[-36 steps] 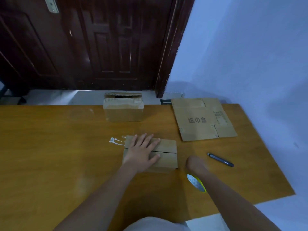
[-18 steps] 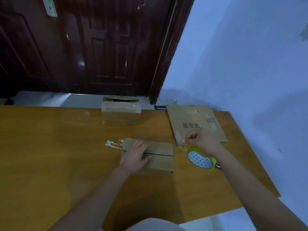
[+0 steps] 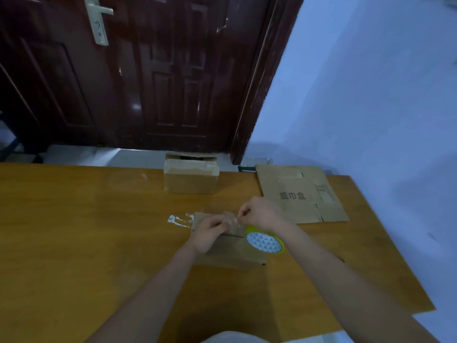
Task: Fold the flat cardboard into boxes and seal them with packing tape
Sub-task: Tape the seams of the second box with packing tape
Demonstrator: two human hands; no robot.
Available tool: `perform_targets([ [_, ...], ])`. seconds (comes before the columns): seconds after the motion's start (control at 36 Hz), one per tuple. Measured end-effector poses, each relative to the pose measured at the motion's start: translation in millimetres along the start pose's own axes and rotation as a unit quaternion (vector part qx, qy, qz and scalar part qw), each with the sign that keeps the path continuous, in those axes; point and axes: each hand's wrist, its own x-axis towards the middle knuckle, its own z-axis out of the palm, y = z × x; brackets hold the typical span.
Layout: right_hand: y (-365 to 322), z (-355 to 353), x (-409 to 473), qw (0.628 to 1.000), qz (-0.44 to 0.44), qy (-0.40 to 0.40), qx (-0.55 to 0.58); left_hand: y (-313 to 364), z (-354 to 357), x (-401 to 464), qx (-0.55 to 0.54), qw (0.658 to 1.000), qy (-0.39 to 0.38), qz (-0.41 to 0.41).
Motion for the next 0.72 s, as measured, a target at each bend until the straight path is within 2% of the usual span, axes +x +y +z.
perform_targets([
  [0.08,-5,1,3,1.0,-0.008,-0.001,-0.005,-6,-4,2,-0.064,0.997,0.044,-0.01],
  [0.22,3,4,8,1.0,0.01,-0.012,-0.014,-10,-15,8,-0.127,0.99,0.066,-0.02],
  [0.28,9,3,6,0.999,0.027,0.003,0.034,-10,-18,9,-0.157,0.986,0.062,-0.014],
  [0.33,16,2,4,0.993,0.019,-0.014,0.119,-11,-19,9,-0.174,0.982,0.068,-0.008],
  [0.47,29,3,-8,0.947,-0.037,-0.084,0.307,-10,-19,9,-0.196,0.978,0.07,-0.009],
  [0.58,45,6,-15,0.869,-0.057,-0.153,0.467,-14,-24,10,-0.256,0.964,0.078,-0.006],
  [0.64,49,7,-16,0.844,-0.081,-0.186,0.497,-13,-24,10,-0.259,0.962,0.085,-0.007],
  [0.72,47,7,-21,0.844,-0.103,-0.217,0.481,-11,-22,10,-0.261,0.961,0.088,-0.007],
])
